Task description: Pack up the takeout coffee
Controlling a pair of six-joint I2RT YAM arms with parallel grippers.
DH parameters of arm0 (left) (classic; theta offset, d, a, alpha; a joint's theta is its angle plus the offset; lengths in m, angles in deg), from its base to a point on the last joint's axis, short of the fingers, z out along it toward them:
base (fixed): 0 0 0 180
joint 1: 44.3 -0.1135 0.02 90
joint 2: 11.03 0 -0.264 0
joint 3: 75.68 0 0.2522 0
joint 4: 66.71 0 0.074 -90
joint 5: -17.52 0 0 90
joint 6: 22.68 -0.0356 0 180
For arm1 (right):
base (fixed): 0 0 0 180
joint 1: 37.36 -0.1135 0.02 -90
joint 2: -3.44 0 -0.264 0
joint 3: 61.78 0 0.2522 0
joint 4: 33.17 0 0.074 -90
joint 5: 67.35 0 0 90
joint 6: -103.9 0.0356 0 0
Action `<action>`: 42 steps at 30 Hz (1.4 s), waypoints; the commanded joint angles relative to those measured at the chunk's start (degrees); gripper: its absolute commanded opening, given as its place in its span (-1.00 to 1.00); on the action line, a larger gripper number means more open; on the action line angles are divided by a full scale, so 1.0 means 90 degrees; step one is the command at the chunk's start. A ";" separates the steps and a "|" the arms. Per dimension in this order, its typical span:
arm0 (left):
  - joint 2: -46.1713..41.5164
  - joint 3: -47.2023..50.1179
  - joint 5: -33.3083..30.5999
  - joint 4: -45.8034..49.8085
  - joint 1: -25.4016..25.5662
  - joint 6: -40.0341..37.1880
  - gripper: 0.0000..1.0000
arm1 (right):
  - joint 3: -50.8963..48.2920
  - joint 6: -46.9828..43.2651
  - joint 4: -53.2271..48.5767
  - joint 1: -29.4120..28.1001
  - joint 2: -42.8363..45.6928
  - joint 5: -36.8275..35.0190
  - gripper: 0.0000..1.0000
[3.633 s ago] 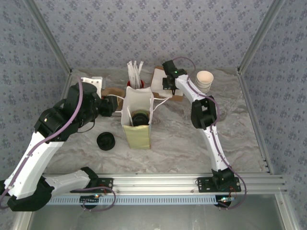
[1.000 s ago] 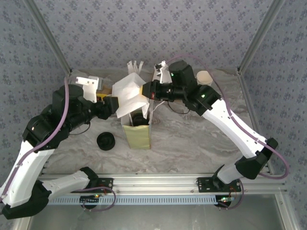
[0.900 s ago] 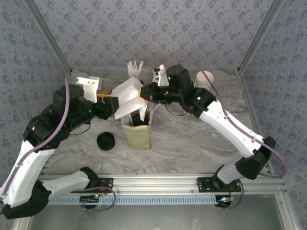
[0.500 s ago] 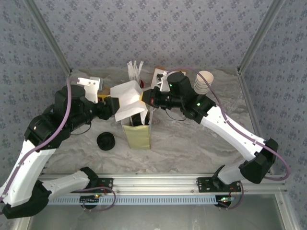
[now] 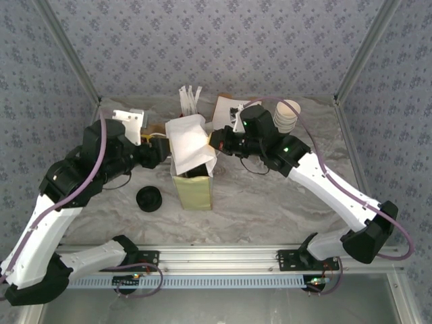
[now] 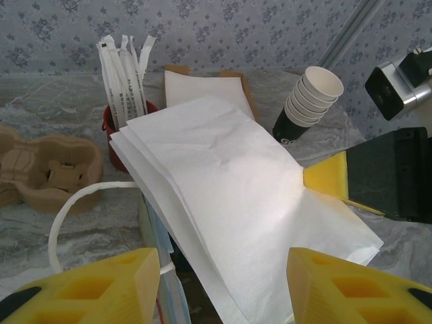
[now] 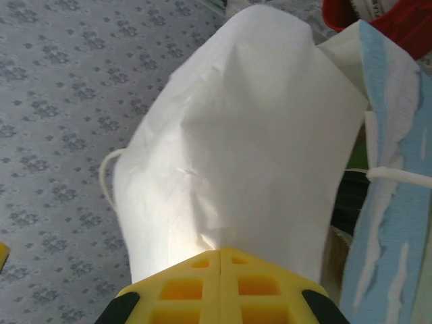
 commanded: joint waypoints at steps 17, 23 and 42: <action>0.0400 0.0726 -0.0062 -0.0175 -0.0248 0.0058 0.12 | 0.1475 -0.1080 -0.2145 -0.0612 -0.1077 -0.1716 -1.00; 0.0421 0.1038 0.0218 -0.0351 -0.0576 0.0108 0.18 | 0.1725 -0.1215 -0.2452 -0.0750 -0.1453 -0.2046 -1.00; 0.0658 0.1437 0.0544 -0.0583 -0.0954 0.0070 0.15 | 0.2180 -0.1449 -0.2805 -0.0869 -0.2140 -0.2140 -0.98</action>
